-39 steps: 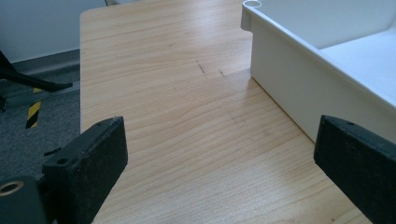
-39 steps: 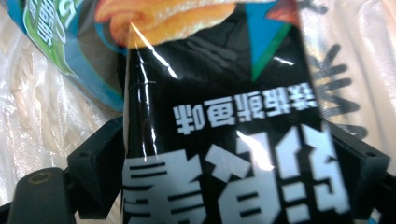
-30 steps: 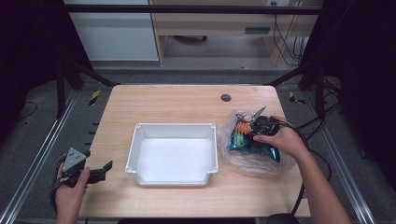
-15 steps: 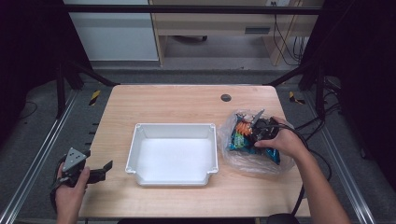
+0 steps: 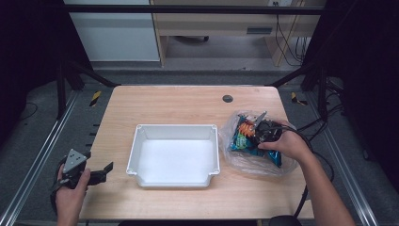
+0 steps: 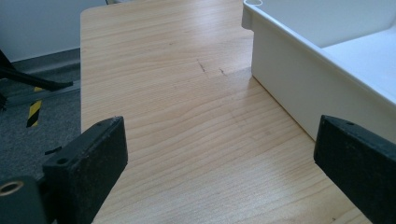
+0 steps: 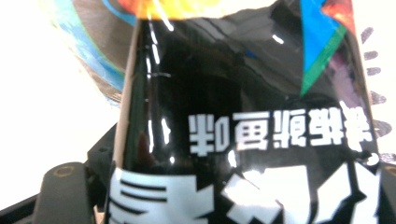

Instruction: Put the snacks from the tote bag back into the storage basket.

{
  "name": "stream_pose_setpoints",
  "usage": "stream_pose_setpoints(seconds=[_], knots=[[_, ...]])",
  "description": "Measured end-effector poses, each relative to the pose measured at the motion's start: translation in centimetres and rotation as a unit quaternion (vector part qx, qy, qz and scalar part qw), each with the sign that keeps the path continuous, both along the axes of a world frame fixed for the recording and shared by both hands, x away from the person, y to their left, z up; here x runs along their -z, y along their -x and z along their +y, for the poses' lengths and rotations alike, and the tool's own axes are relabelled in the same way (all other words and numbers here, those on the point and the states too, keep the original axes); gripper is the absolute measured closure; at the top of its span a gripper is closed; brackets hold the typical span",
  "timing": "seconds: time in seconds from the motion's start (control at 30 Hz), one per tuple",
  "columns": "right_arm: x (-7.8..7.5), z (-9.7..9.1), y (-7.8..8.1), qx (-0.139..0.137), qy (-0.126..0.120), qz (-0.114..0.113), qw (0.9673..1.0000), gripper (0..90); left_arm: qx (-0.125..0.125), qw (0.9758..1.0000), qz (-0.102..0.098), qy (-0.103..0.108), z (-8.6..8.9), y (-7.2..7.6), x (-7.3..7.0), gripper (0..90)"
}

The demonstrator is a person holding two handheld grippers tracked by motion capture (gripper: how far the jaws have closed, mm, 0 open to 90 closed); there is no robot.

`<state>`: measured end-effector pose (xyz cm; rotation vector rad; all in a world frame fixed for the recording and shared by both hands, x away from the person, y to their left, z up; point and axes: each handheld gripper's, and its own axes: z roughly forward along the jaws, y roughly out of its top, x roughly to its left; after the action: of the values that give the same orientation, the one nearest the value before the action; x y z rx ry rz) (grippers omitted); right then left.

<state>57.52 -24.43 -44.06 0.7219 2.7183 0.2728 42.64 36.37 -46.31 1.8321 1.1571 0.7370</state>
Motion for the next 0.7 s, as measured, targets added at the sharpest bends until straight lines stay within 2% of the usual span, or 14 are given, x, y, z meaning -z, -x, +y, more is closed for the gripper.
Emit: stream_pose_setpoints(seconds=[0.2,0.3,0.7], knots=[[-0.6,-0.2,0.2,-0.005,-0.003,-0.005,1.0000,30.7,-0.001,1.0000,0.000,0.001,0.1,0.0,0.0,2.6],[-1.0,-0.5,0.6,-0.001,-0.014,-0.012,0.9998,34.3,-0.001,1.0000,0.000,0.001,0.1,0.0,0.0,2.6],[-2.4,-0.9,1.5,-0.009,-0.030,-0.038,0.9988,36.3,-0.003,1.0000,-0.001,0.002,0.1,0.0,-0.1,2.5]])
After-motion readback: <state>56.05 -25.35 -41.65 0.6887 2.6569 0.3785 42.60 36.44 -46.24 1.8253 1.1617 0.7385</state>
